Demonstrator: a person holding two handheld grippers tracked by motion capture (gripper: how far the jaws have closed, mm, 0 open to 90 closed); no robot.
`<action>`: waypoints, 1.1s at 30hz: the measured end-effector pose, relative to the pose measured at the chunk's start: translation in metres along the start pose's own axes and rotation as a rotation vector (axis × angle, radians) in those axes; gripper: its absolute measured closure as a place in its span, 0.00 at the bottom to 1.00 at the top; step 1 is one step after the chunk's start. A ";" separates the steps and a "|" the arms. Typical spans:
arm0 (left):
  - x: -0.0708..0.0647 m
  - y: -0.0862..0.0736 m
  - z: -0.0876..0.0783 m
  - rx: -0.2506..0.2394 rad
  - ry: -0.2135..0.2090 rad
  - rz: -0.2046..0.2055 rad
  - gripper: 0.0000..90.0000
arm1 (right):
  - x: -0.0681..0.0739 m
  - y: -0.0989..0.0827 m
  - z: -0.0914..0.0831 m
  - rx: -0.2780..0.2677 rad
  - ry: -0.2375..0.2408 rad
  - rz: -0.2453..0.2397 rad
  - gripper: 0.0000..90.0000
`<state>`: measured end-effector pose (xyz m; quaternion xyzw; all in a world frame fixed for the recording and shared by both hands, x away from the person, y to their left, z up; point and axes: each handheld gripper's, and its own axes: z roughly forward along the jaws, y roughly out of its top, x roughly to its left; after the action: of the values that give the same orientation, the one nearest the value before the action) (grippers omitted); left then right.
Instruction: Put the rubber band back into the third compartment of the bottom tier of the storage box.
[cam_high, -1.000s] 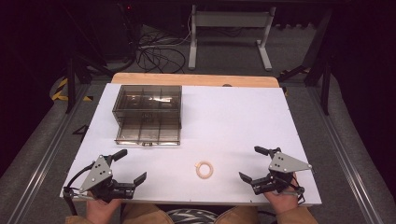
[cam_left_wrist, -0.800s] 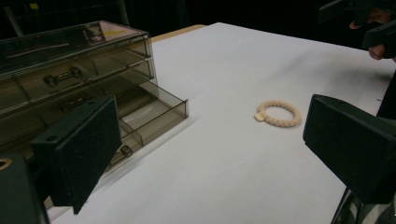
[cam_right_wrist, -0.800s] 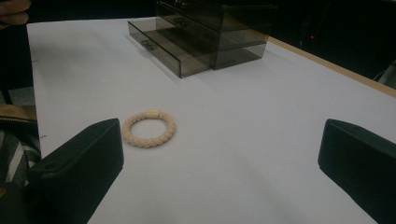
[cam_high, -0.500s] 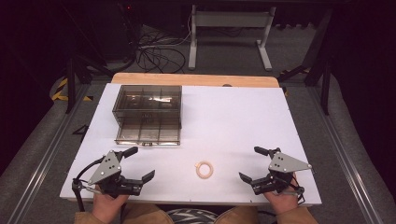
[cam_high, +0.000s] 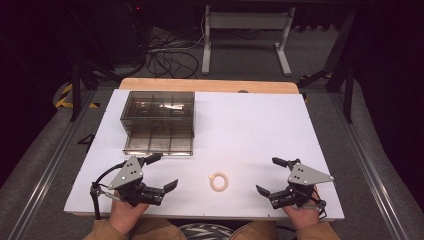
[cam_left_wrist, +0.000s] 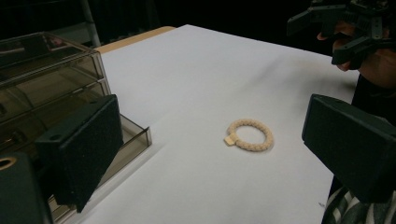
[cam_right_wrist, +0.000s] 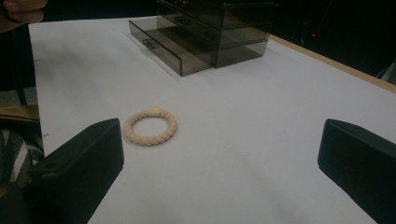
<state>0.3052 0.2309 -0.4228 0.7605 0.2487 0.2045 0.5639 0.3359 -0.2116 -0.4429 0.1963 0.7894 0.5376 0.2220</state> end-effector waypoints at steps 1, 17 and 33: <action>0.000 0.001 0.002 0.003 0.000 0.015 0.07 | 0.000 0.000 0.000 0.000 0.002 -0.001 0.01; -0.006 0.013 0.023 0.016 -0.062 0.012 0.07 | 0.000 0.000 0.000 0.005 0.007 -0.003 0.01; -0.013 0.021 0.040 0.027 -0.100 0.031 0.09 | -0.001 -0.001 0.000 0.001 0.012 -0.006 0.01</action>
<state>0.3218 0.1883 -0.4141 0.7813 0.2110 0.1714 0.5619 0.3366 -0.2124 -0.4437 0.1910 0.7915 0.5377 0.2188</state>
